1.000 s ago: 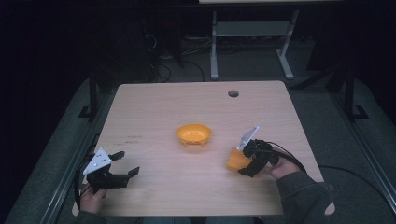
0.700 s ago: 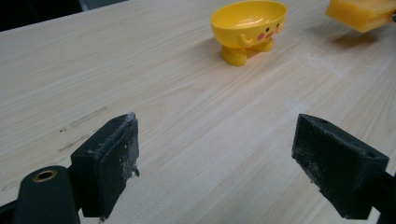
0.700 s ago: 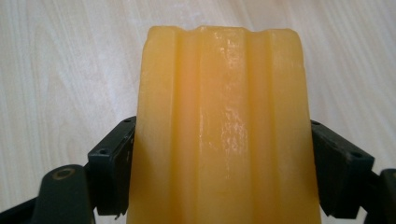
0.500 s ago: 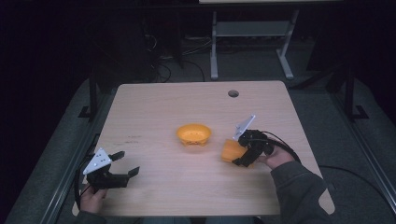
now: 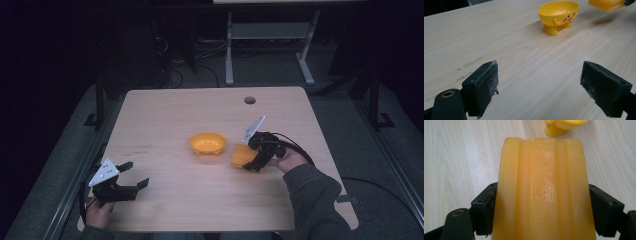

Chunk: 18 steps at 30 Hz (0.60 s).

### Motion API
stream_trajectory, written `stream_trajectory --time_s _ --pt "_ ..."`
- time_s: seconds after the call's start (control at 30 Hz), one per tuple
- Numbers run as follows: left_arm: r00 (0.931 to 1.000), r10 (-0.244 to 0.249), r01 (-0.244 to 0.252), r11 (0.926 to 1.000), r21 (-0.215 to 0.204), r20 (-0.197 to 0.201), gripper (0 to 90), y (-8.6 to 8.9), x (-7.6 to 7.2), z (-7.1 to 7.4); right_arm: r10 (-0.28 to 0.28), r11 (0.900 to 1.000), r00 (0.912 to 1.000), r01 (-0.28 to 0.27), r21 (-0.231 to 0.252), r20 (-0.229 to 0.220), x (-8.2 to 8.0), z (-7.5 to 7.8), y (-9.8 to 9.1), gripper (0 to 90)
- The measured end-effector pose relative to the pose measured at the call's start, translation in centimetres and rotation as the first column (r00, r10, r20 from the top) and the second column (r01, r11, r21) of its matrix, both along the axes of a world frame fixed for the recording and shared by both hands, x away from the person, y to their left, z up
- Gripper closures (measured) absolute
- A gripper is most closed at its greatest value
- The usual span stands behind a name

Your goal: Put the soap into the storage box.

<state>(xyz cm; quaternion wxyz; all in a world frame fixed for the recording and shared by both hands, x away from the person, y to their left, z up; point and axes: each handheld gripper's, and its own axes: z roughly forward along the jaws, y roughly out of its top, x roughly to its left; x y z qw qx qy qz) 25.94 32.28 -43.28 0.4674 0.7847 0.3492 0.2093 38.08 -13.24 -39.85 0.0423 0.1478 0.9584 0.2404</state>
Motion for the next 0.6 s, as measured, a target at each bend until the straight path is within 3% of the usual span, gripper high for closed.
stream_trajectory --time_s 0.6 --pt "1.0 0.001 -0.001 1.0 -0.005 0.0 14.3 0.0 0.1 0.0 0.03 0.9994 0.9995 -0.03 0.015 0.014 1.7 1.2 1.5 20.5"
